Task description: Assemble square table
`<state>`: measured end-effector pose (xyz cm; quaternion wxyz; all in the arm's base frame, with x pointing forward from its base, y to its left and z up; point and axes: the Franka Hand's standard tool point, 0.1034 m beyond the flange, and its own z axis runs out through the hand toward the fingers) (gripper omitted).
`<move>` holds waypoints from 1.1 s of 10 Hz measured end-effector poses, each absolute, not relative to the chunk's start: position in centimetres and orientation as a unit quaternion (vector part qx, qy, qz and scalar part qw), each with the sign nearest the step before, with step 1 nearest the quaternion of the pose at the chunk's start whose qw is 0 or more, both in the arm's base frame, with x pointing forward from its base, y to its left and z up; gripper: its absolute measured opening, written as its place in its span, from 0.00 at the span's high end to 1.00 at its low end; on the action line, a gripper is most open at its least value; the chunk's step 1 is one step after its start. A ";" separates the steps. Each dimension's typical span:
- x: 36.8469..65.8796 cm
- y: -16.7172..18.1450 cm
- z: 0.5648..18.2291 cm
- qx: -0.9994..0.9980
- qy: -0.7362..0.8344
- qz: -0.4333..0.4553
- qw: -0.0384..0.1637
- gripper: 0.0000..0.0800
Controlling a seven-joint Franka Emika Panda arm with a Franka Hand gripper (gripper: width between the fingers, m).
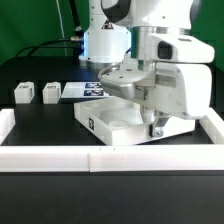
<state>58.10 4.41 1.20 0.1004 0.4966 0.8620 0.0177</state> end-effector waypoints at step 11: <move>58.5 9.2 0.8 0.243 0.965 -0.039 0.091 0.93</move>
Offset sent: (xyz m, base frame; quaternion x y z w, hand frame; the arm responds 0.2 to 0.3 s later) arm 0.0109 0.0580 -0.0133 -0.0778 0.0009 -0.2400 0.9676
